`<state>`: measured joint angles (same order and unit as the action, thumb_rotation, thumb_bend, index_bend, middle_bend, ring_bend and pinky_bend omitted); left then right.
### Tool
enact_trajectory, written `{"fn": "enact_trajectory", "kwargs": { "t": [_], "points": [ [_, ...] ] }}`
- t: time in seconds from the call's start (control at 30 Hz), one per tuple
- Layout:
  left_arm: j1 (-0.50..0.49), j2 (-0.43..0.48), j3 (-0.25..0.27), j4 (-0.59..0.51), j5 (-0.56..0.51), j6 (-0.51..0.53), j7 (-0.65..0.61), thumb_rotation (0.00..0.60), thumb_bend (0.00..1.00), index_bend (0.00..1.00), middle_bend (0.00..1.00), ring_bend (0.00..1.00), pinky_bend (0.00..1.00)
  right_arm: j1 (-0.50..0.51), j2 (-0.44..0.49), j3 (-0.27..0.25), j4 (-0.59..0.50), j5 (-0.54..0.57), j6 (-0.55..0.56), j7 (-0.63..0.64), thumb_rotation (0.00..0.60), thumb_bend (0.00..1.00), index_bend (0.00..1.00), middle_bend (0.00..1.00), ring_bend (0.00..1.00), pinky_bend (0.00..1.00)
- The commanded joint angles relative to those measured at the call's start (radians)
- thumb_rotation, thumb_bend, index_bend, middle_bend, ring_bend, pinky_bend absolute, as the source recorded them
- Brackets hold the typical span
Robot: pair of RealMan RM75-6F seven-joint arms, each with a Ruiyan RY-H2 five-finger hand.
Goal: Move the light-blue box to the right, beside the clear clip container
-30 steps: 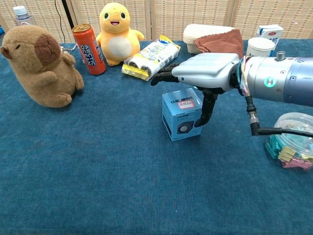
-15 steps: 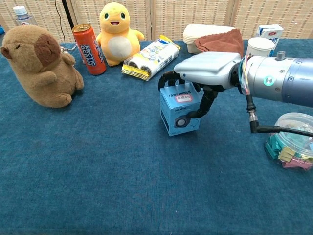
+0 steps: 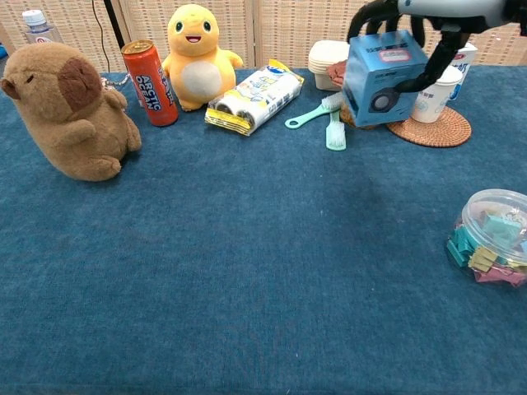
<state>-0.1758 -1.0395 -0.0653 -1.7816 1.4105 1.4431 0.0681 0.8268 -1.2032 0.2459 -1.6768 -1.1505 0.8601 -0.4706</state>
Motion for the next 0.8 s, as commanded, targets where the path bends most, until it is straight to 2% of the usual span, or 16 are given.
{"fn": "enact_trajectory", "kwargs": {
  "t": [0.03, 0.23, 0.53, 0.8],
  "points": [
    [0.002, -0.005, 0.0, -0.003, 0.001, 0.001, 0.009, 0.6, 0.0, 0.0, 0.0, 0.0, 0.0, -0.024, 0.024, -0.023, 0.056, 0.018, -0.016, 0.044, 0.6, 0.76, 0.41, 0.44, 0.44, 0.43],
    [0.0, -0.009, -0.003, -0.004, -0.003, -0.003, 0.02, 0.6, 0.0, 0.0, 0.0, 0.0, 0.0, -0.041, 0.01, -0.067, 0.121, 0.001, -0.057, 0.109, 0.6, 0.76, 0.41, 0.44, 0.44, 0.43],
    [-0.003, -0.018, -0.007, -0.005, -0.009, -0.013, 0.038, 0.6, 0.0, 0.0, 0.0, 0.0, 0.0, -0.045, -0.046, -0.104, 0.227, -0.047, -0.092, 0.201, 0.6, 0.79, 0.42, 0.44, 0.44, 0.43],
    [-0.007, -0.025, -0.014, 0.001, -0.008, -0.014, 0.045, 0.6, 0.0, 0.0, 0.0, 0.0, 0.0, -0.039, -0.053, -0.131, 0.258, -0.066, -0.126, 0.218, 0.6, 0.79, 0.42, 0.45, 0.44, 0.43]
  ]
}}
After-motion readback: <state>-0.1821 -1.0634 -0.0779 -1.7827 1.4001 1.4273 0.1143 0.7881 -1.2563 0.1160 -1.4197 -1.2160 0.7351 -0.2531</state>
